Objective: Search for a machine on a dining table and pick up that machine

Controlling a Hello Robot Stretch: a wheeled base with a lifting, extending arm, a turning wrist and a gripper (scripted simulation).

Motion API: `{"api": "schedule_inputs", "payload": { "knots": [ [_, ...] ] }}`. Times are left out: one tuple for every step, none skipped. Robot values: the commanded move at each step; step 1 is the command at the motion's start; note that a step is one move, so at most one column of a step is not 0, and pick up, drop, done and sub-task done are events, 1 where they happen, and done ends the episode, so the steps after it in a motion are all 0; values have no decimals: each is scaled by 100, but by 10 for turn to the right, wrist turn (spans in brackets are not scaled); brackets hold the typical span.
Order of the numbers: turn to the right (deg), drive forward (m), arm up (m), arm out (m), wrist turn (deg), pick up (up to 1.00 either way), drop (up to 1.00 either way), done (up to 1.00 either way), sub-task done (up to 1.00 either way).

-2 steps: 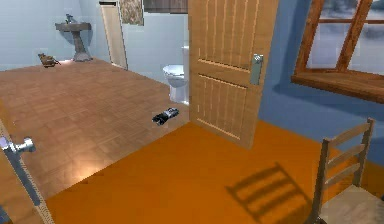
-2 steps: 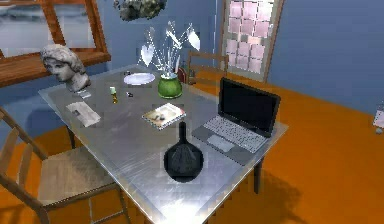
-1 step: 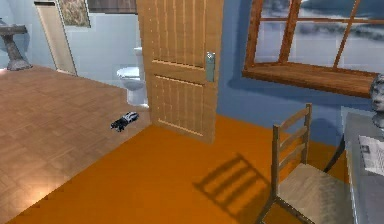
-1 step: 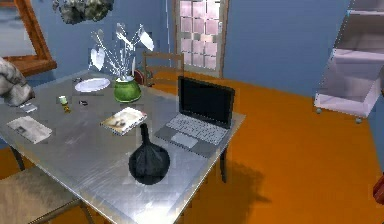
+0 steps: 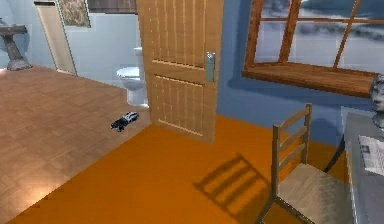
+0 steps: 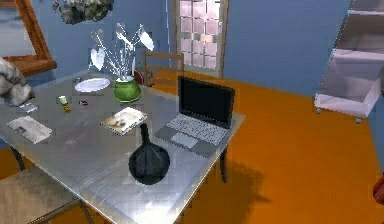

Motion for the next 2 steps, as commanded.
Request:
{"api": "schedule_inputs", "payload": {
  "knots": [
    [0,0,26,0,0,0,0,0,0],
    [0,0,0,50,0,0,0,0,0]
  ]
}}
